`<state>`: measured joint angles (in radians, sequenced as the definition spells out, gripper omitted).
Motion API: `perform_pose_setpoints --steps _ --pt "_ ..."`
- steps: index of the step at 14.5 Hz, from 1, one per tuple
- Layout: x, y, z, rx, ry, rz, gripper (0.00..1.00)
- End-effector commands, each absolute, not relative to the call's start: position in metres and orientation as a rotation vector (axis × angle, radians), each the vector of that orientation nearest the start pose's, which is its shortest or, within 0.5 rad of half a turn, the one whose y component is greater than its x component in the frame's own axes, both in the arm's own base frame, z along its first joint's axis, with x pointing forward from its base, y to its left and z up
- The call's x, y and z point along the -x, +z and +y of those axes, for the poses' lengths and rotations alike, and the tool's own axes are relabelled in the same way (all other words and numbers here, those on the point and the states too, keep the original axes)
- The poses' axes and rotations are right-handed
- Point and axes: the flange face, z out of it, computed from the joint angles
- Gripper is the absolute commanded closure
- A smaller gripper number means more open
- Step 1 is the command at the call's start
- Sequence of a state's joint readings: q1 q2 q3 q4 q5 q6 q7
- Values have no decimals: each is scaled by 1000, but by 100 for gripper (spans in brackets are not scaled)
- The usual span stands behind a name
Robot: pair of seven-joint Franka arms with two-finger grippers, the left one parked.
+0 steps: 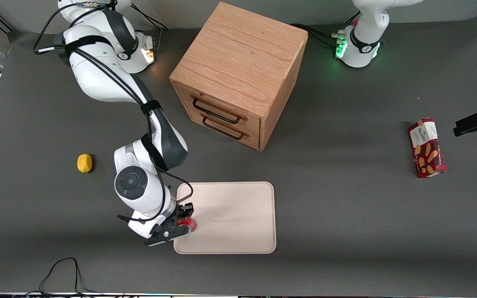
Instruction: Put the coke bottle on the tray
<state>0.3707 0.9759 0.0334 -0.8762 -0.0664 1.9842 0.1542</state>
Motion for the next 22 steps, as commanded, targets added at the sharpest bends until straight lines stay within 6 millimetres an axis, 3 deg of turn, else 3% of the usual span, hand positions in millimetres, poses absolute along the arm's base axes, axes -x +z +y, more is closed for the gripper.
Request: perform_pose_setpoints --steps 1,3,8,10,12,14,17,22 --pt "-741 347 301 3113 -264 -362 0" --pt "-726 370 295 3136 -191 -356 0" --pt "-663 493 265 3192 -51 -218 0" --pt "-639 545 236 3199 -42 -173 0" --pt "-613 594 190 3207 -40 -103 0" --pt "-589 628 142 3204 -62 -36 0" --pt "-558 647 81 3213 -59 -163 0" --pt "-539 646 2 3108 -35 46 0"
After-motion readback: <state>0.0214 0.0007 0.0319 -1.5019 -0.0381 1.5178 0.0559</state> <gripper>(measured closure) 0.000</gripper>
